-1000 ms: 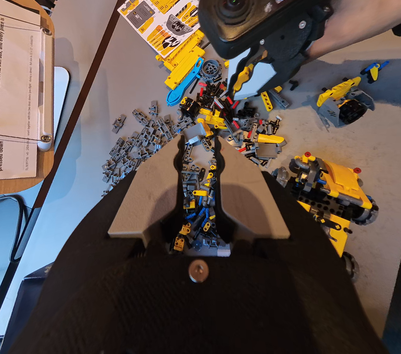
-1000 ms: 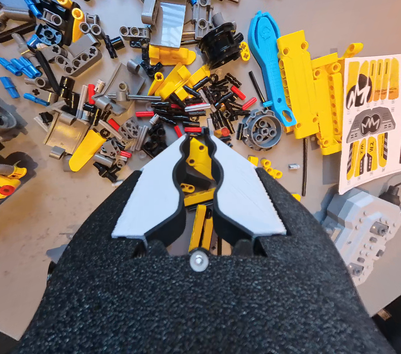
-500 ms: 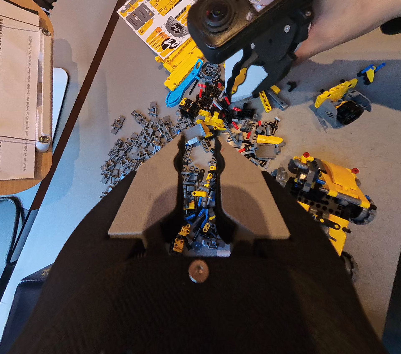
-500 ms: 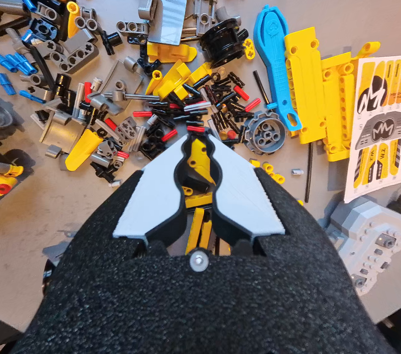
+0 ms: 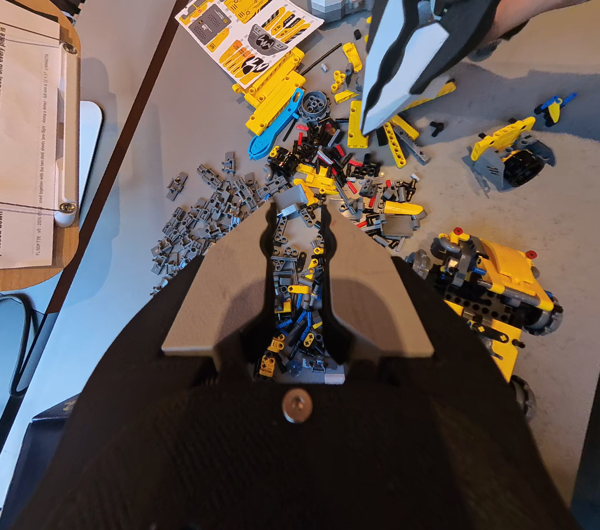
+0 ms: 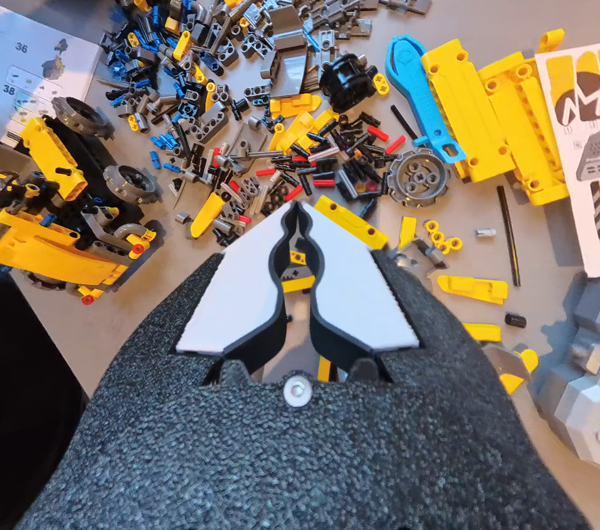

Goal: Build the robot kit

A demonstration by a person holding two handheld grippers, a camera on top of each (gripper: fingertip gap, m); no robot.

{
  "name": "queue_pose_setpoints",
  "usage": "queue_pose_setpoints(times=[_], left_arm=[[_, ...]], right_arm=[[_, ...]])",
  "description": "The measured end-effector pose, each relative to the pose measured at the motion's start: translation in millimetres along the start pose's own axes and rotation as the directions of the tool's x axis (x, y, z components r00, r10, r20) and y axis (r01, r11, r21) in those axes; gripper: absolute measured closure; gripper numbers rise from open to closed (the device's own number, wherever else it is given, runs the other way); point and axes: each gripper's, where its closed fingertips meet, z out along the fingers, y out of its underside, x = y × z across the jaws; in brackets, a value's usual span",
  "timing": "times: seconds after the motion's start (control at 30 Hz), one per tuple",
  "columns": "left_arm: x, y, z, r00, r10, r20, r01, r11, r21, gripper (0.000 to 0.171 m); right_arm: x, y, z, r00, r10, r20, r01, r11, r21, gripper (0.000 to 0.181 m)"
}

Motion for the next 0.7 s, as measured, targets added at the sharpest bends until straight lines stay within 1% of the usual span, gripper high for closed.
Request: queue_pose_setpoints(times=[0.03, 0.1, 0.17, 0.27, 0.37, 0.53, 0.57, 0.7], left_arm=[[0, 0, 0, 1.000, 0.001, 0.001, -0.001, 1.000, -0.001, 0.146], [1, -1, 0, 1.000, 0.003, 0.002, -0.003, 1.000, 0.000, 0.146], [1, -1, 0, 1.000, 0.006, 0.003, -0.005, 1.000, -0.002, 0.146], [2, 0, 3, 1.000, 0.010, 0.003, -0.010, 1.000, -0.012, 0.146], [3, 0, 4, 1.000, 0.012, 0.001, -0.012, 1.000, -0.018, 0.146], [2, 1, 5, 1.000, 0.011, 0.000, -0.011, 1.000, -0.019, 0.146], [2, 1, 5, 1.000, 0.011, 0.001, -0.011, 1.000, -0.018, 0.146], [2, 0, 4, 1.000, 0.008, 0.000, -0.008, 1.000, -0.013, 0.146]], right_arm=[[2, 2, 0, 1.000, 0.008, -0.005, -0.008, 1.000, 0.003, 0.180], [4, 5, 3, 1.000, 0.018, -0.017, -0.018, 1.000, -0.001, 0.170], [5, 8, 10, 0.999, -0.007, -0.042, 0.006, 1.000, -0.022, 0.170], [9, 9, 21, 0.990, -0.092, -0.106, 0.084, 0.994, -0.071, 0.171], [11, 6, 30, 0.979, -0.153, -0.134, 0.139, 0.984, -0.112, 0.171], [15, 9, 40, 0.953, -0.264, -0.150, 0.232, 0.952, -0.199, 0.174], [14, 9, 41, 0.951, -0.276, -0.143, 0.244, 0.948, -0.204, 0.176], [12, 9, 43, 0.951, -0.278, -0.132, 0.250, 0.948, -0.198, 0.177]])
